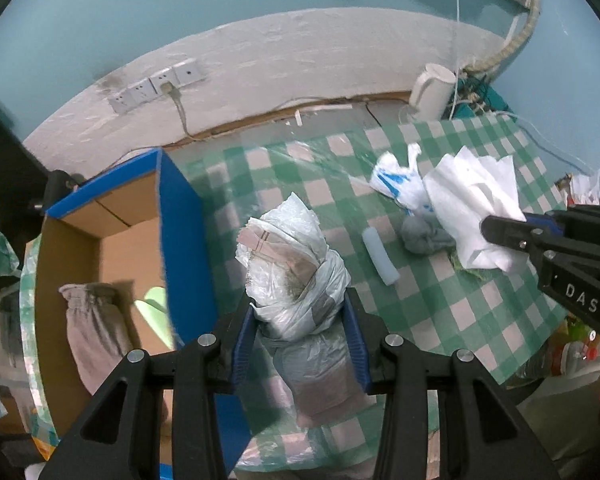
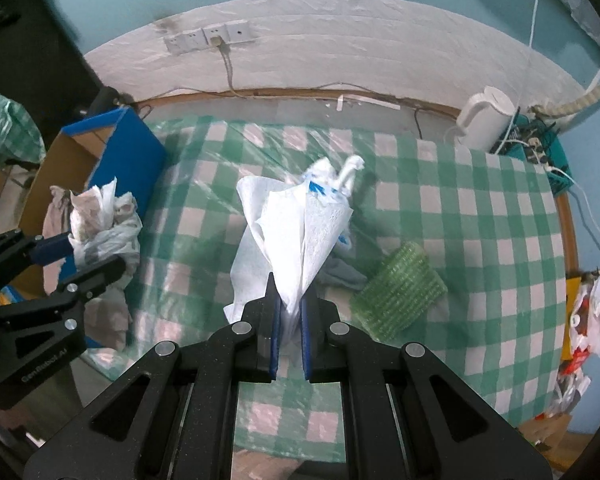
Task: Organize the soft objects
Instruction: 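Carry the white bundle and the tissue over the cardboard box with both tools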
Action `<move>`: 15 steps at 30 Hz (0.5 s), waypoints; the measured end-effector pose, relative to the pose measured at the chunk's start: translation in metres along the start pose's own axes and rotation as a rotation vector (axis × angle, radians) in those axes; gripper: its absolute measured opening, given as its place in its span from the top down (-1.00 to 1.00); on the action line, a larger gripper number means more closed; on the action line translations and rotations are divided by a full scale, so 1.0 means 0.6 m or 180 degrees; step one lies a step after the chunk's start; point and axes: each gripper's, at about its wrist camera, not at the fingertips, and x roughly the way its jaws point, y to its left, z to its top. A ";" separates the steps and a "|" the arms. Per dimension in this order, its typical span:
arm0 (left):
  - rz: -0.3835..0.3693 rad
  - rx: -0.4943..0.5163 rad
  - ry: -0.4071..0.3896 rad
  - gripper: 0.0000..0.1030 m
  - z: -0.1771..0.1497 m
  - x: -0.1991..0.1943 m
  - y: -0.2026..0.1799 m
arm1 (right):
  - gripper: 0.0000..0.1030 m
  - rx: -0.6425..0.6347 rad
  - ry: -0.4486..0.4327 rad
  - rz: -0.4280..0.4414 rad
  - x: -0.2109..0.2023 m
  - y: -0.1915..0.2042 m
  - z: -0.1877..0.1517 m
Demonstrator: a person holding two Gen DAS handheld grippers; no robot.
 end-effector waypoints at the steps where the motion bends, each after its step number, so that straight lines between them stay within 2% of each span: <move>1: -0.0005 -0.0026 -0.0026 0.18 0.001 -0.006 0.007 | 0.87 -0.0017 -0.0013 0.0012 -0.002 0.006 0.003; 15: 0.0117 -0.0254 -0.0182 0.18 -0.004 -0.047 0.084 | 0.87 -0.0248 -0.0144 0.0141 -0.020 0.092 0.038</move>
